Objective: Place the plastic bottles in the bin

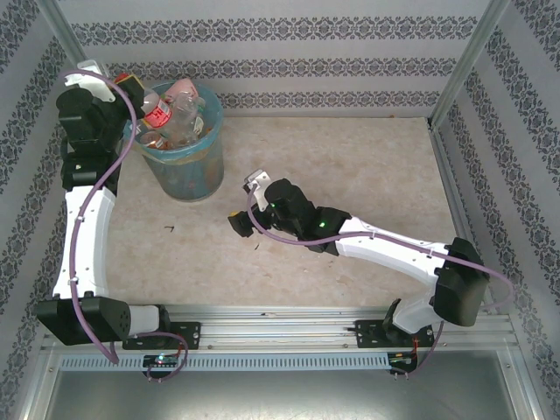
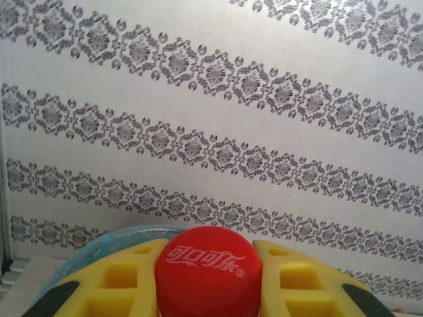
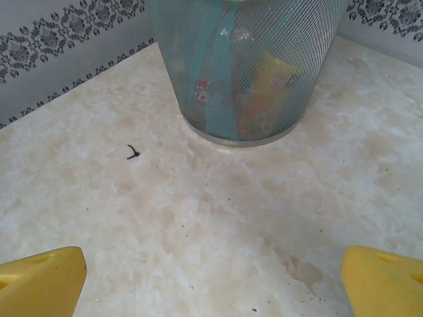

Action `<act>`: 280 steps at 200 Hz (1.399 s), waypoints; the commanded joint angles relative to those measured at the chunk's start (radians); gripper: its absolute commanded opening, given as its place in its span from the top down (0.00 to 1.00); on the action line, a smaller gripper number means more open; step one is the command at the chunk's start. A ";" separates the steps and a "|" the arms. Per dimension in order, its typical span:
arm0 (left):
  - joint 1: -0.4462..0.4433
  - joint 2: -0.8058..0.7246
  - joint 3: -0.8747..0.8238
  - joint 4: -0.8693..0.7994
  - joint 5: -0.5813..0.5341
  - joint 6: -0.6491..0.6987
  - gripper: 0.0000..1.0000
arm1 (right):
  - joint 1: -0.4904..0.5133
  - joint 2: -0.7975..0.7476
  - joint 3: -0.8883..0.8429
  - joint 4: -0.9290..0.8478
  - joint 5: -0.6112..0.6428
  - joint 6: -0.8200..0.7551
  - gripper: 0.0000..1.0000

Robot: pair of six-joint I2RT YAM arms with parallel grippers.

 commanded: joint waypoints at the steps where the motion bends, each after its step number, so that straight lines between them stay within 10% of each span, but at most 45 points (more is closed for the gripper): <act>1: -0.047 0.062 -0.099 -0.181 -0.001 0.148 1.00 | -0.008 0.022 0.033 -0.012 -0.018 0.023 0.02; 58: -0.041 0.049 -0.284 -0.045 -0.206 0.104 1.00 | -0.008 0.027 0.032 -0.031 -0.010 0.029 0.02; 141: -0.011 -0.067 -0.316 0.203 0.023 -0.220 1.00 | -0.008 0.047 0.047 -0.054 -0.005 0.034 0.02; 280: -0.078 -0.050 -0.429 0.833 -0.049 -0.130 1.00 | -0.008 0.067 0.078 -0.069 -0.011 0.031 0.02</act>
